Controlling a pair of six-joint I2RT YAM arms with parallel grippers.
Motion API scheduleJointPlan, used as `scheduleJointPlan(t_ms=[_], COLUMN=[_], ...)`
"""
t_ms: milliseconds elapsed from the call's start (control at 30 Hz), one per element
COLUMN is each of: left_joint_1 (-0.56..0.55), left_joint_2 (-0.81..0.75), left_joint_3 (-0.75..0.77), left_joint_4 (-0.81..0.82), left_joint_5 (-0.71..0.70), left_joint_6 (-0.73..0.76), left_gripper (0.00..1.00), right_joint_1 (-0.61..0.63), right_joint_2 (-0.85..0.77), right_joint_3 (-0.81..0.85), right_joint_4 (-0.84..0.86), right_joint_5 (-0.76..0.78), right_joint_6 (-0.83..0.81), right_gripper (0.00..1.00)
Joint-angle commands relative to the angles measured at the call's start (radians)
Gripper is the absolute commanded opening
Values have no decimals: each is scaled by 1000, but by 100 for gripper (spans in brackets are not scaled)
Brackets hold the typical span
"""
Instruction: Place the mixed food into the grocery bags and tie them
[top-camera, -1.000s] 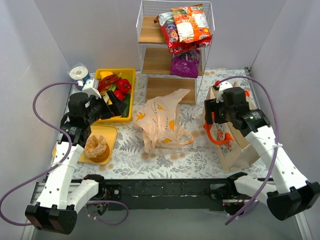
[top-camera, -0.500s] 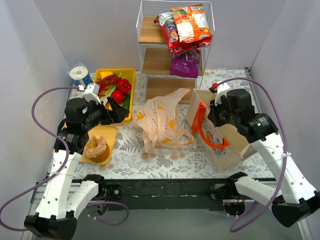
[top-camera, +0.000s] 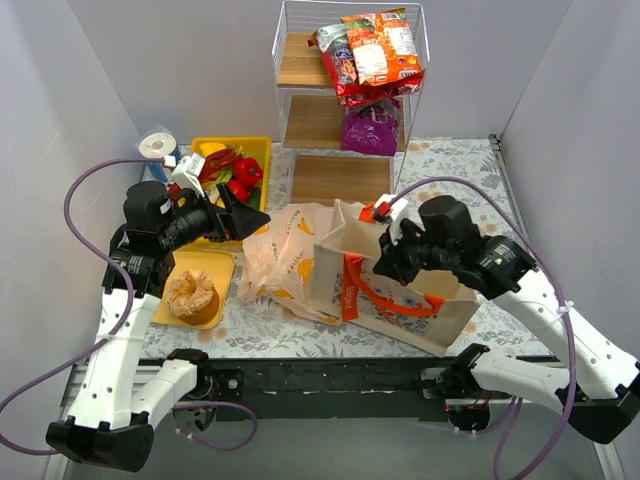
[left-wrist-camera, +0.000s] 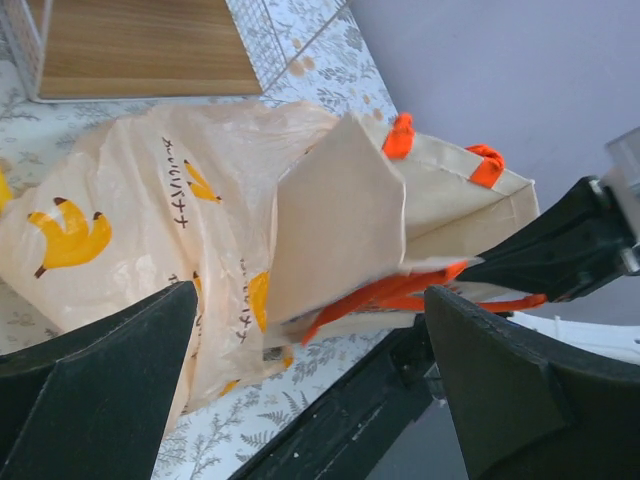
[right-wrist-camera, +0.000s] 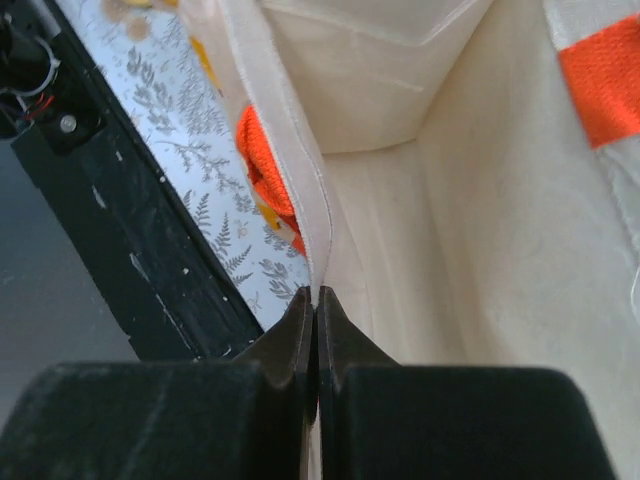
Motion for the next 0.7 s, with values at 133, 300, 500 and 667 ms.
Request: scheduleJointPlan(t_ms=[133,300,500,667], left_joint_1=[-104,-206,-279,-345], left_joint_2=[66,132,195,279], left_joint_3=[-45,-52,-37,-13], left_joint_4=[115,117,124,143], left_joint_5=[70,39,-44,-166], left_joint_6=[-99,-83,-23,65], left_gripper=[98,98,98,98], right_joint_1=[193,253,274,277], right_joint_2=[91,159,187,184], right_joint_3=[-52,-46,-47,-49], right_joint_4=[274,311,316,303], right_joint_5=[31,49,54,63], right_joint_6=[-31,-56,-64,-53], right_gripper=[1,1,1,1])
